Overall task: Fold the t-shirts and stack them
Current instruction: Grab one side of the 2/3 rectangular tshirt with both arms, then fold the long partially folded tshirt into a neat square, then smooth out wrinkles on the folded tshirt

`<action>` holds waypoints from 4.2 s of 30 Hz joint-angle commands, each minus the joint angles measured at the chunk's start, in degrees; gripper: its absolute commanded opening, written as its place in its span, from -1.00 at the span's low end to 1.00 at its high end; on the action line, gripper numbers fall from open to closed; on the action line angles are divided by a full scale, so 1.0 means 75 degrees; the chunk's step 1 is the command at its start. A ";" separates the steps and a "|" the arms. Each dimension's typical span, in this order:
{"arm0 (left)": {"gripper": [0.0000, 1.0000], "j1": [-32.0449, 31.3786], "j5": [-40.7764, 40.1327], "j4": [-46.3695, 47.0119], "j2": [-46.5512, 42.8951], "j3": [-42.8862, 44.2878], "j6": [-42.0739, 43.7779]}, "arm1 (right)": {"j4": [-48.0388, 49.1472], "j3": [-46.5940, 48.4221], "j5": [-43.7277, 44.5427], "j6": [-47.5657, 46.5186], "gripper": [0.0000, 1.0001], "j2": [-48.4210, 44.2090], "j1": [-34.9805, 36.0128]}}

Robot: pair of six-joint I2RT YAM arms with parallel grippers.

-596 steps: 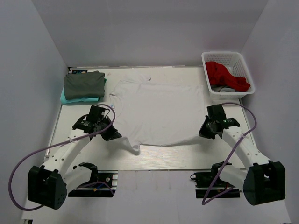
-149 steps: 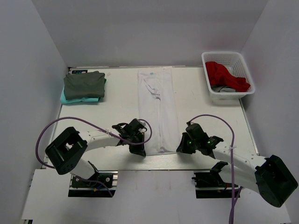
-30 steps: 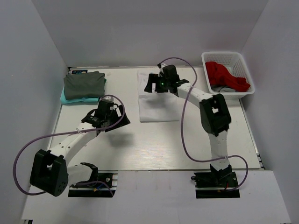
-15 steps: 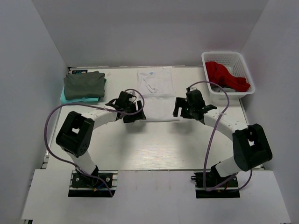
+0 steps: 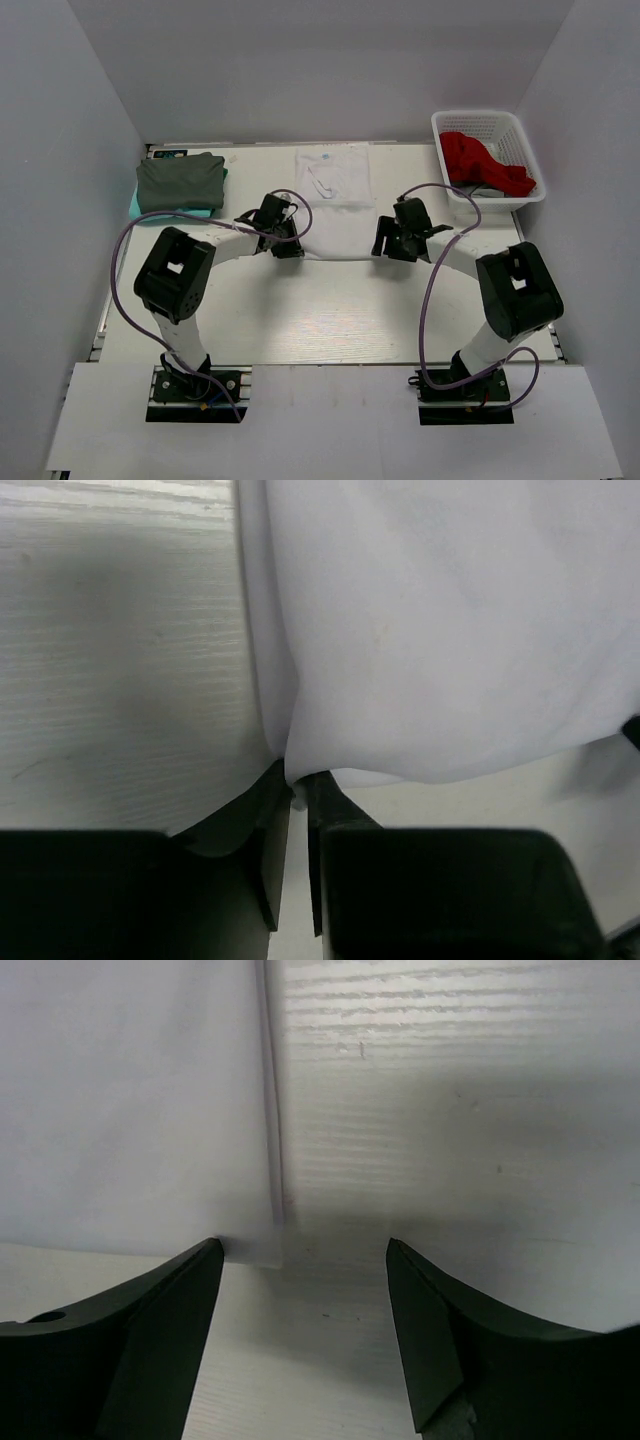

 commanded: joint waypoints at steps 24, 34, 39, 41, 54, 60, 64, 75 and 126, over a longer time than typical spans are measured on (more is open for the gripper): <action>-1.00 -0.1192 0.2605 -0.3076 -0.3896 -0.1470 0.0140 | -0.3877 -0.0875 -0.3936 -0.1197 -1.00 -0.3752 0.0074; -1.00 -0.1580 0.3957 -0.3439 -0.5596 -0.1203 -0.0247 | -0.5371 0.0589 -0.4666 -0.1479 -1.00 -0.4890 0.0027; -1.00 -0.1510 0.3018 -0.3931 -0.5703 -0.0816 -0.0247 | -0.5312 0.1480 -0.4431 -0.1526 -1.00 -0.4318 -0.0008; -1.00 -0.1428 0.2902 -0.3932 -0.5609 -0.0606 -0.0247 | -0.5254 0.1748 -0.4431 -0.1596 -1.00 -0.4012 -0.0031; -1.00 -0.1287 0.0827 -0.4190 -0.5082 -0.0101 -0.0352 | -0.4117 0.2757 -0.4478 -0.1445 -1.00 -0.2464 -0.0312; -1.00 -0.0960 0.0159 -0.4178 -0.4637 0.0273 -0.0423 | -0.3871 0.3027 -0.4351 -0.1280 -1.00 -0.1703 -0.0371; -1.00 -0.0748 -0.0169 -0.3910 -0.4485 0.0204 -0.0622 | -0.3485 0.3087 -0.4150 -0.1093 -1.00 -0.1222 -0.0395; -1.00 0.0329 0.0123 -0.1626 -0.3360 -0.0253 -0.0729 | -0.1821 0.3648 -0.3986 -0.0658 -1.00 0.0369 -0.0406; 1.00 0.2592 0.4684 0.1601 0.1470 0.1515 0.0033 | 0.1908 0.4583 -0.4443 0.0128 0.81 0.3971 -0.0442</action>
